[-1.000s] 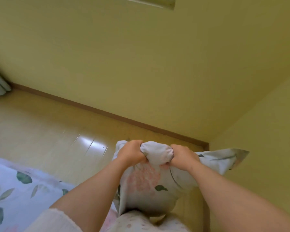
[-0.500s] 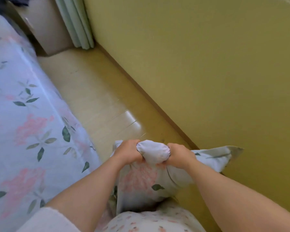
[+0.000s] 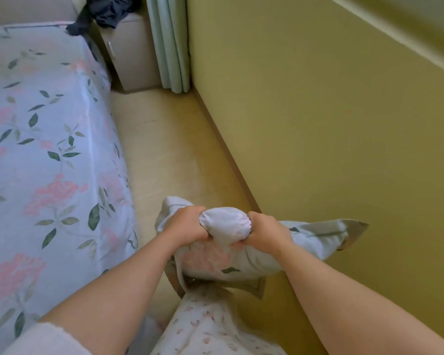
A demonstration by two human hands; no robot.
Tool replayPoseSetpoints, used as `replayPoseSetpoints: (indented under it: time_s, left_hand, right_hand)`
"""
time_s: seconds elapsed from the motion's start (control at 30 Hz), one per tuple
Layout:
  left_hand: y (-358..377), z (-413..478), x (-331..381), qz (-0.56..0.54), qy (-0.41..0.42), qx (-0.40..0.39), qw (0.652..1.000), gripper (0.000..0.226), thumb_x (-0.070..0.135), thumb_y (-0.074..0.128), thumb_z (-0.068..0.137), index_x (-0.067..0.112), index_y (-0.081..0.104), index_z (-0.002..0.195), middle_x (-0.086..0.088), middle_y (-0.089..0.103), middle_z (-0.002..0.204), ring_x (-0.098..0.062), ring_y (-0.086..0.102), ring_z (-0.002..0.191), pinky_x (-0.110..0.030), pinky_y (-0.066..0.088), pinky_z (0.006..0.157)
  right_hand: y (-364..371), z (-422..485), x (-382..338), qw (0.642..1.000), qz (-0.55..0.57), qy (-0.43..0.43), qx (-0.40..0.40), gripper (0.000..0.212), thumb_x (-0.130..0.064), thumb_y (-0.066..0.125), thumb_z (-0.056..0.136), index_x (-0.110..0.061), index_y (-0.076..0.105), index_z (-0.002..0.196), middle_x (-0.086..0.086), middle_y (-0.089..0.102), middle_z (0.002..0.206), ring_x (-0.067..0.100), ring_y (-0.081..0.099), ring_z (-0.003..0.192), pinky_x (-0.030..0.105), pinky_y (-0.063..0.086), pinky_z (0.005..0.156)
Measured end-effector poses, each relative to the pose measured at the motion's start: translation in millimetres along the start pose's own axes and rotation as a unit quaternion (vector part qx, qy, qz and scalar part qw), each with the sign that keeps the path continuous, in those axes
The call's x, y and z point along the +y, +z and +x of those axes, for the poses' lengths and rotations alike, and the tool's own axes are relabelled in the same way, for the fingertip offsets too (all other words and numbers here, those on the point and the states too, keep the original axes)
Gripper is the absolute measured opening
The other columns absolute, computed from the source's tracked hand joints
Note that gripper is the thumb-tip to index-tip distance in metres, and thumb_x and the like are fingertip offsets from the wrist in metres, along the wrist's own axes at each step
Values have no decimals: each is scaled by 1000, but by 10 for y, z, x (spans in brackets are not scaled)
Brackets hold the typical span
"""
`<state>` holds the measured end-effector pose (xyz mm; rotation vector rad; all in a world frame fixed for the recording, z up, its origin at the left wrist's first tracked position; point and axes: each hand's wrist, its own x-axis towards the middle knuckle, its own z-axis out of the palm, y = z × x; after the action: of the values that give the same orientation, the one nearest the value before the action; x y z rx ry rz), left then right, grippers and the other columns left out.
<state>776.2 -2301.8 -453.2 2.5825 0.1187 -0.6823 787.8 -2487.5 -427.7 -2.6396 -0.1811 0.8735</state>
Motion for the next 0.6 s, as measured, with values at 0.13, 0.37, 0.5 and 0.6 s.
replayPoseSetpoints:
  time_s: [0.13, 0.37, 0.5, 0.6]
  left_hand:
    - [-368, 267, -61, -30, -19, 59, 998, 25, 28, 67, 72, 17, 61, 93, -4, 68, 93, -22, 63, 89, -34, 52, 76]
    - [-1263, 1151, -537, -57, -57, 101, 992, 25, 37, 67, 57, 29, 48, 71, 4, 65, 81, -18, 61, 77, -27, 49, 65]
    - [-1850, 1599, -927, -64, -94, 113, 987, 26, 31, 67, 67, 26, 42, 66, 8, 53, 69, -17, 55, 74, -26, 45, 64]
    - [-2319, 1926, -1213, -31, -127, 109, 985, 16, 32, 62, 77, 21, 50, 79, 12, 47, 70, -13, 51, 78, -23, 42, 70]
  right_hand:
    - [-272, 384, -204, 999, -4, -34, 26, 32, -41, 64, 78, -21, 53, 101, 0, 67, 100, 20, 55, 84, 28, 40, 63]
    - [-785, 1471, -932, 996, -5, -78, 49, 35, -46, 69, 72, -23, 46, 85, -1, 64, 88, 23, 60, 86, 30, 42, 64]
    - [-1039, 2171, -1562, 994, -27, -97, 32, 34, -44, 69, 73, -24, 42, 79, -4, 57, 84, 22, 53, 80, 29, 39, 63]
    - [-1227, 2671, -2053, 992, -41, -116, 31, 39, -40, 66, 76, -27, 32, 64, -4, 55, 83, 21, 50, 78, 28, 35, 57]
